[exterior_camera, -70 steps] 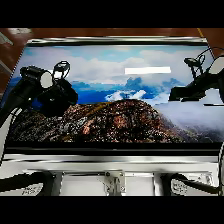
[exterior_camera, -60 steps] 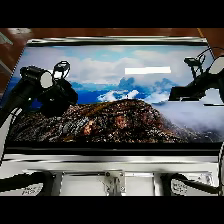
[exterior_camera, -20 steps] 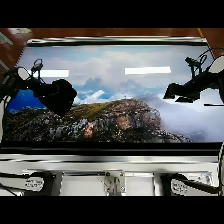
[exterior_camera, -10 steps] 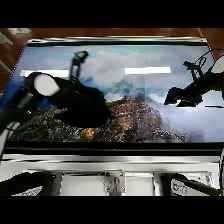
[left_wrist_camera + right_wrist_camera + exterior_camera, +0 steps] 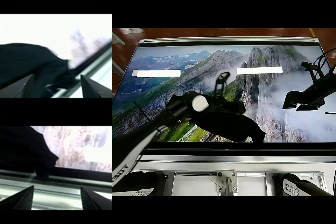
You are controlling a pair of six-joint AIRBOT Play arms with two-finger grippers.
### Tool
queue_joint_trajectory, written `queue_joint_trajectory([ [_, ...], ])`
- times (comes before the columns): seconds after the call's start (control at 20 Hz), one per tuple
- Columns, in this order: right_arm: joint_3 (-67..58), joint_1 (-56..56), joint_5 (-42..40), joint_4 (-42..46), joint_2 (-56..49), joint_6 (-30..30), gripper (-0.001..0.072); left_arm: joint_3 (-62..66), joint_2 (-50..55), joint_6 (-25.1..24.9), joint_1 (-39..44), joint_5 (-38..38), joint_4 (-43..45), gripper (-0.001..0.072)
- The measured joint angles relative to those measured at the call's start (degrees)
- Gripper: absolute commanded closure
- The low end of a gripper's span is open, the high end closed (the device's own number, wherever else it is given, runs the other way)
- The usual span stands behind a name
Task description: Fold the shirts.
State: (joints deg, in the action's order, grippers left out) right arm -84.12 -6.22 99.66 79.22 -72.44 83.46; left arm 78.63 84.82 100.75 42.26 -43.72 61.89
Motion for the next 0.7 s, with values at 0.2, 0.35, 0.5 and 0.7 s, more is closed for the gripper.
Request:
queue_joint_trajectory([
  [0.2, 0.33, -0.13, -1.7, 6.19, 0.26, -0.2, 0.0012, -0.26, -4.24, -4.55, -15.54, -14.97, 4.28, 0.0],
  [0.35, 2.6, -0.13, -3.19, 6.97, 0.33, -0.31, 0.0012, -2.4, -7.34, -6.29, -28.5, -21.92, 7.76, -0.0001],
  [0.5, 6.86, -0.13, -5.33, 4.09, 0.35, -0.33, 0.0012, -5.7, -7.8, -6.93, -39.19, -24.92, 7.78, -0.0001],
  [0.7, 12.24, -0.11, -10.27, -2.01, 0.35, -0.37, 0.0011, -10.12, -4.42, -7.34, -46.14, -25.66, 6.93, -0.0001],
])
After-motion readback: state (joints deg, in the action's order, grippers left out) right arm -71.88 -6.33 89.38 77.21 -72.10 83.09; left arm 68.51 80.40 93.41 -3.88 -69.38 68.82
